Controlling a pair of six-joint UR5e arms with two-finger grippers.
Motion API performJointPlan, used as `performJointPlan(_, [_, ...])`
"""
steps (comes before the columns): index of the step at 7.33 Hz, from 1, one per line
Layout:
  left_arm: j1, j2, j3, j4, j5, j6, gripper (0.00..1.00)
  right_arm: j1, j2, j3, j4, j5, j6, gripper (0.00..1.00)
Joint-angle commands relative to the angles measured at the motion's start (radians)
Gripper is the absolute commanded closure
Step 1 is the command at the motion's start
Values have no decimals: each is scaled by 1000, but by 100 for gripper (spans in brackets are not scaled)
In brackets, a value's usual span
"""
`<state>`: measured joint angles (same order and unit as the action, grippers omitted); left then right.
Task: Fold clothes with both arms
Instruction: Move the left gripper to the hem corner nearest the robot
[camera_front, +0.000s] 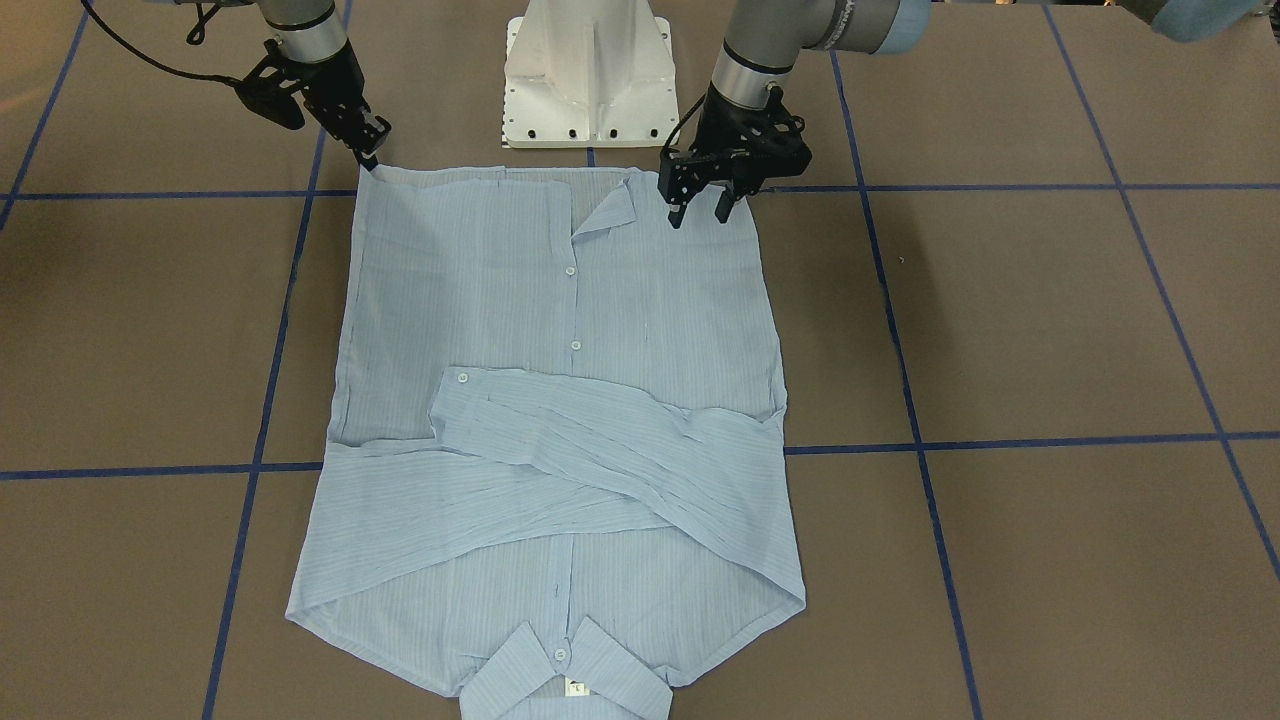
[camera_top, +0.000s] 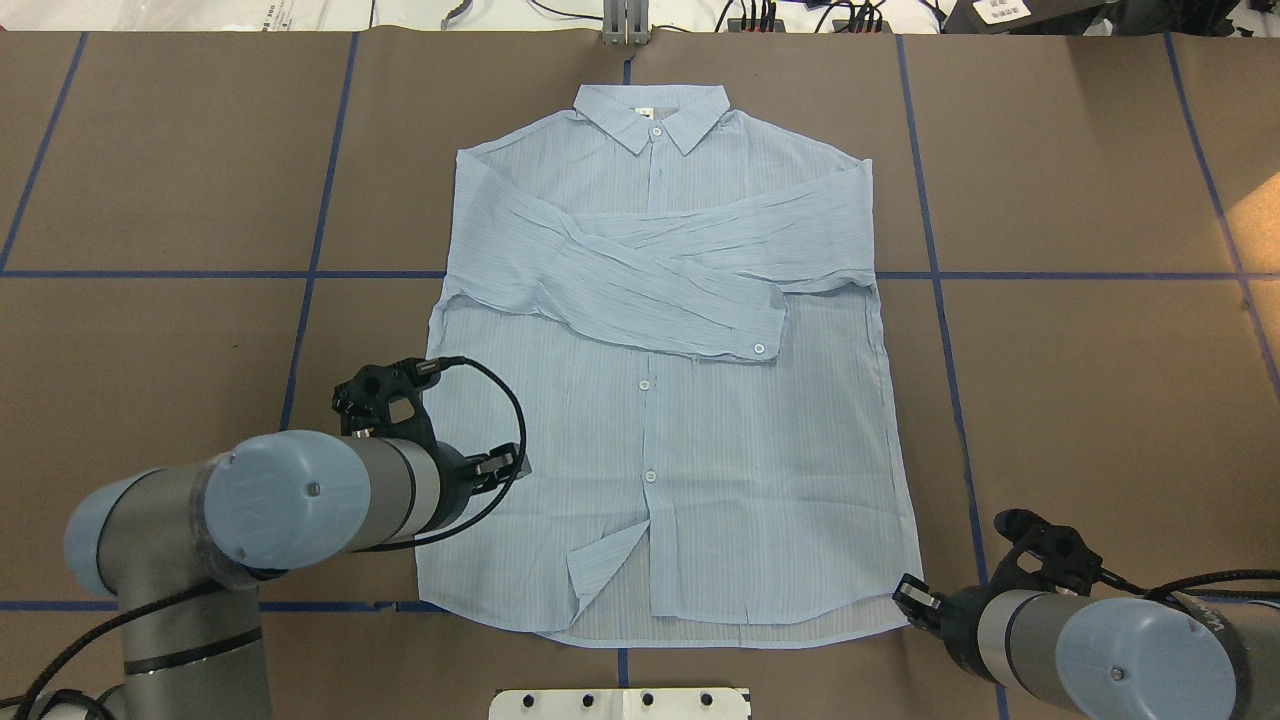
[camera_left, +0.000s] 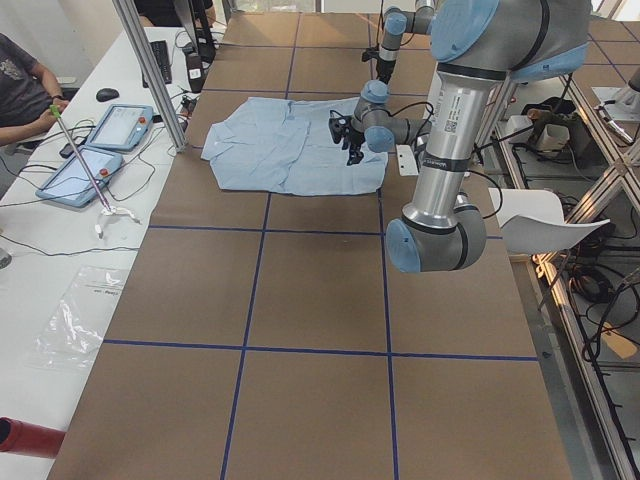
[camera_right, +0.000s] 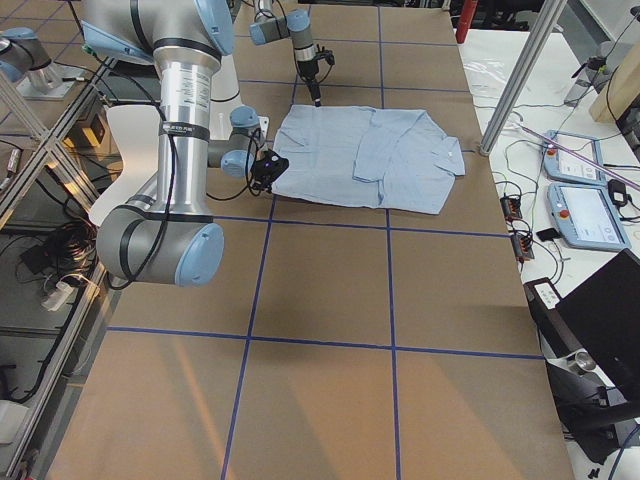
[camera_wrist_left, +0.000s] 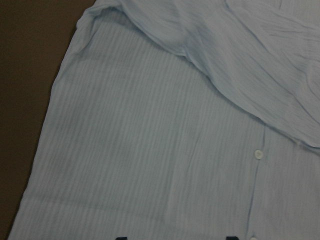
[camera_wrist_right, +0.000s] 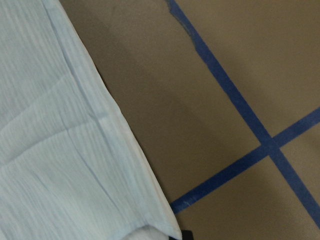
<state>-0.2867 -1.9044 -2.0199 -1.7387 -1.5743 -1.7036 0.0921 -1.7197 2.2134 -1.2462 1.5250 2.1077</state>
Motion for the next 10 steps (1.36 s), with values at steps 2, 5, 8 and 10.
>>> performJointPlan(2, [104,59,-43,148,26,-129,30,1,0,0,1,1,0,100])
performJointPlan(5, [144,65,-34,153,22,-174,38,5,0,0,1,1,0,100])
performJointPlan(8, [156,56,-14,153,20,-172,40,9,0,0,1,1,-2,100])
performJointPlan(10, [156,56,-10,153,20,-172,44,9,0,0,2,3,-2,100])
